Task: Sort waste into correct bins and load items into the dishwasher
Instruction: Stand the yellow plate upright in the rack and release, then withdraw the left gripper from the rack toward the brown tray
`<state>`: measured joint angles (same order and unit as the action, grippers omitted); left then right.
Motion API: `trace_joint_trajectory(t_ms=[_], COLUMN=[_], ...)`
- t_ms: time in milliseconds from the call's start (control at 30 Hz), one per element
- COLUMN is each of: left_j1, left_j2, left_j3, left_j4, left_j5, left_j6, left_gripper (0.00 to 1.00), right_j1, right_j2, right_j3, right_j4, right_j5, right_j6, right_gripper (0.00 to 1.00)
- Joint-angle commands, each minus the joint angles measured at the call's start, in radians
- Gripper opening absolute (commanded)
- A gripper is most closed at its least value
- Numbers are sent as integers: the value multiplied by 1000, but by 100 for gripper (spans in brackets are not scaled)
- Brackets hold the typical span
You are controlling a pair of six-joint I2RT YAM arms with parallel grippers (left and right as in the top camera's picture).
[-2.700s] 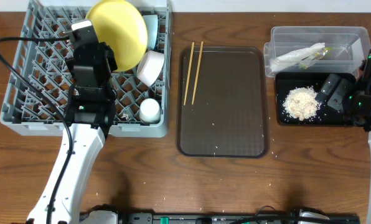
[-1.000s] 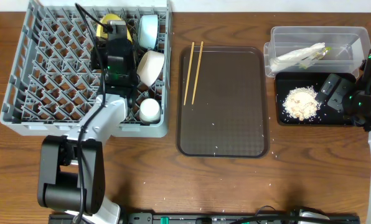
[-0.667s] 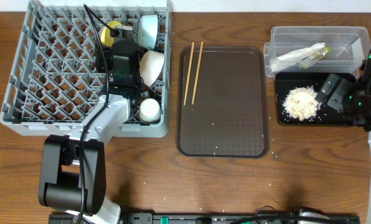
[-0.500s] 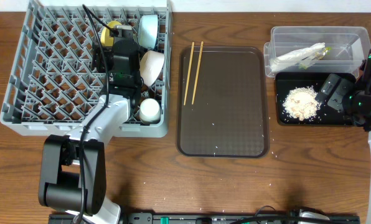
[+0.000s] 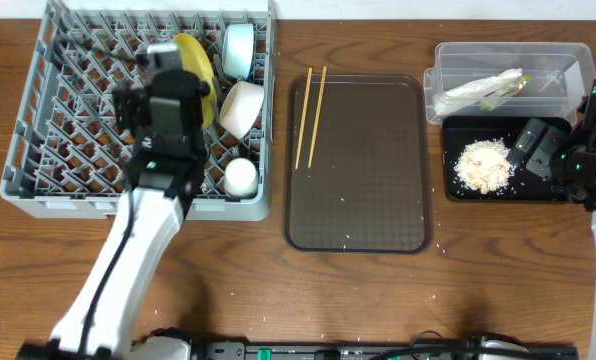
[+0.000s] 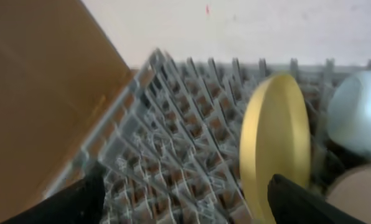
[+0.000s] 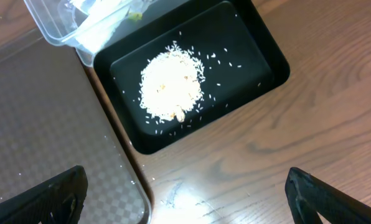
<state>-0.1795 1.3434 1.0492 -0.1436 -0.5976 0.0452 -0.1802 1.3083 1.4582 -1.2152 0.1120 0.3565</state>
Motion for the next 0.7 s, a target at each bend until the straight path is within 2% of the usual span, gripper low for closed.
trace_joint_trajectory(t_ms=[0, 67, 100, 167, 233, 433, 667], left_j1=[-18, -26, -33, -50, -78, -179, -282], left_j2=[-83, -126, -145, -155, -153, -143, -143], left_j3=[14, 13, 13, 13, 13, 13, 13], left_j4=[-142, -236, -283, -341, -407, -575, -581], left_j5=[106, 237, 353, 517, 626, 670, 703], left_j6=[-327, -482, -571, -647, -665, -740, -795], left_gripper=[86, 86, 86, 86, 86, 86, 86], right_j1=[-16, -17, -16, -16, -16, -16, -17], right_j2=[-1, -1, -1, -1, -1, -1, -1], right_j3=[10, 10, 10, 10, 10, 10, 10], right_j4=[-1, -1, -1, -1, -1, -1, -1], right_j5=[3, 3, 3, 3, 3, 3, 3], right_j6=[13, 13, 13, 13, 13, 13, 13], right_gripper=[99, 99, 99, 99, 99, 99, 99])
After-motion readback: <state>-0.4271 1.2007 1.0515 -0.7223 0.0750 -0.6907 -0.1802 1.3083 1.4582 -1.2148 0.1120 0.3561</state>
